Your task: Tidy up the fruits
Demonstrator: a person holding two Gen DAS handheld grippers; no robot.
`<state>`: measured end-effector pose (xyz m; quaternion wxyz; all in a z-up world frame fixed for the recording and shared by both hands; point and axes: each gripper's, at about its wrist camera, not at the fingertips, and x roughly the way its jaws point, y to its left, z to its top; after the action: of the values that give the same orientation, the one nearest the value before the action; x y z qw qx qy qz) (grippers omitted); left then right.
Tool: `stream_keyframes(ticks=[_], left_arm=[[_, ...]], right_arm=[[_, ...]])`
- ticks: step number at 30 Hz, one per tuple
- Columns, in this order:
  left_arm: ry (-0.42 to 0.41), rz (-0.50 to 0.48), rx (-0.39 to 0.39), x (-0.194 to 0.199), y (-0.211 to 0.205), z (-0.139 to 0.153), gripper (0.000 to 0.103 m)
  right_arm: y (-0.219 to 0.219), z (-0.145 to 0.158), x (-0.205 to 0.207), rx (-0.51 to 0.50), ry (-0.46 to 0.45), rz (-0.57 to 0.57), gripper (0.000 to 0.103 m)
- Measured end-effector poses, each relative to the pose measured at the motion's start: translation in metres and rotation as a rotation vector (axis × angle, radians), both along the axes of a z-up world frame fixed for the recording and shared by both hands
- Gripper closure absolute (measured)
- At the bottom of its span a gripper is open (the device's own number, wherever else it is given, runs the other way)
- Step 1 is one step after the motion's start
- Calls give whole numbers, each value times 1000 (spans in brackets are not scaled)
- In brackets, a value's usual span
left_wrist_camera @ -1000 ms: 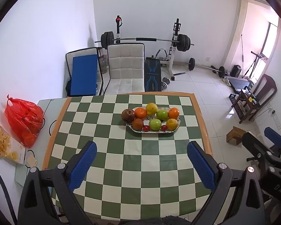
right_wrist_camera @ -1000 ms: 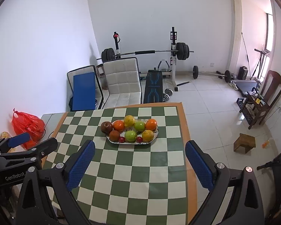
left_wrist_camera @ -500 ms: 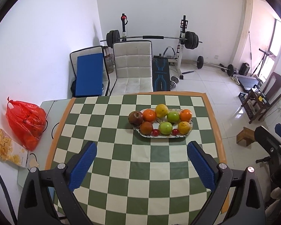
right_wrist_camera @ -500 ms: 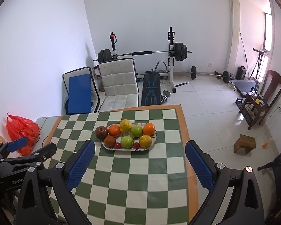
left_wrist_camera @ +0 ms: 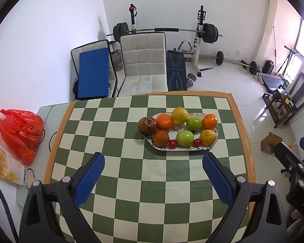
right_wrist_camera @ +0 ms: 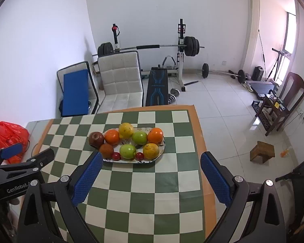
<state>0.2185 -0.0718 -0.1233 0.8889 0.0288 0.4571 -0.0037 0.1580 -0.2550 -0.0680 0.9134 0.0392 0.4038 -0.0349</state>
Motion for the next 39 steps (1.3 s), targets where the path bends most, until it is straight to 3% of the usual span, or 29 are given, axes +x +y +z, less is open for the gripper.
stream_keyframes(ticks=[13,39], left_arm=[[32,-10,6,10,0,-15,4],[0,2,-11,6,-9,-14,0]], right_arm=[[-5,-32,20,-10,47,-13,4],[-9,-32,15,-17,54,-11,2]])
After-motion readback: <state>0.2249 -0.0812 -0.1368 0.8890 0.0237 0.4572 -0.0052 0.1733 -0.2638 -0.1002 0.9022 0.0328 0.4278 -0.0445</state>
